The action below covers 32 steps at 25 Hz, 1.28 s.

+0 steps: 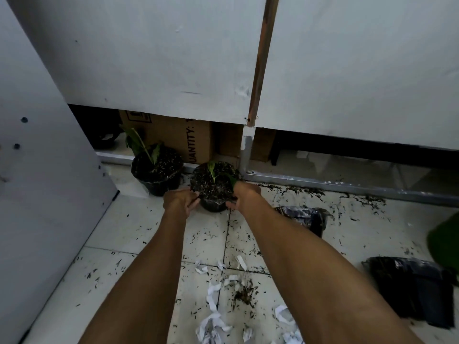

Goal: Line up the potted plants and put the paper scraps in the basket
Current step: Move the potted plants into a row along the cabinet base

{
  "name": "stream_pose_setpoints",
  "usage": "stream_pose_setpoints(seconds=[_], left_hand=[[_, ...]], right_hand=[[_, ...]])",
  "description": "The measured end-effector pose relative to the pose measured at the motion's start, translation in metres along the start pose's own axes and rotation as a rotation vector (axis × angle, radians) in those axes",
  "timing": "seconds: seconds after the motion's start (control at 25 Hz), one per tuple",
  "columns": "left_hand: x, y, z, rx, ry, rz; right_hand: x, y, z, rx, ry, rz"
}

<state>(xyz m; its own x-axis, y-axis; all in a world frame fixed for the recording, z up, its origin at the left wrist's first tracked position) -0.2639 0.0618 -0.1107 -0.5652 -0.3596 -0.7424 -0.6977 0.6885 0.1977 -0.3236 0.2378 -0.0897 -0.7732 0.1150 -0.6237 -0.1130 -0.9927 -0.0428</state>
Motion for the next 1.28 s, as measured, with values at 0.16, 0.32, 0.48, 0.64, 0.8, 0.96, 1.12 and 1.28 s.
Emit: stream_pose_setpoints(seconds=[0.16, 0.32, 0.48, 0.64, 0.8, 0.96, 1.12, 1.28], left_hand=[[0.01, 0.009, 0.001, -0.004, 0.004, 0.026], [0.018, 0.017, 0.001, 0.014, -0.005, 0.038], [0.021, 0.019, 0.001, 0.033, -0.015, 0.046], [0.02, 0.024, 0.002, 0.024, 0.001, 0.066], [0.016, 0.025, 0.001, 0.011, 0.008, 0.079], [0.012, 0.026, 0.006, 0.022, 0.012, 0.095], [-0.011, 0.029, 0.008, 0.091, 0.008, 0.083], [-0.046, 0.028, -0.001, 0.348, 0.067, -0.062]], right_hand=[[0.004, -0.004, 0.001, 0.013, -0.054, -0.168], [0.002, -0.012, 0.002, 0.0, -0.094, -0.268], [0.0, -0.017, 0.004, -0.004, -0.107, -0.288], [-0.004, -0.019, 0.006, -0.018, -0.124, -0.303], [-0.003, -0.019, 0.004, -0.022, -0.134, -0.309], [-0.011, -0.03, 0.012, -0.117, -0.164, -0.342], [-0.021, -0.046, 0.017, -0.322, -0.222, -0.267], [-0.028, -0.058, 0.029, -0.449, -0.272, -0.282]])
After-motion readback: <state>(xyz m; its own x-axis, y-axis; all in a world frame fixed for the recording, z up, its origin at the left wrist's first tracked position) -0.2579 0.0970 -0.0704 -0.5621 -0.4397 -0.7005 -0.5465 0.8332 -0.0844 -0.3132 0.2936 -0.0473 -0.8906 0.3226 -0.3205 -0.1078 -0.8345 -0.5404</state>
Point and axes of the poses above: each hand's wrist, its own x-axis towards the middle knuckle, its own y-axis out of the palm, z = x × y, the point moved 6 cm from there along x, towards the middle knuckle, and after that the axes turned 7 degrees about -y, right-handed, at the moved point
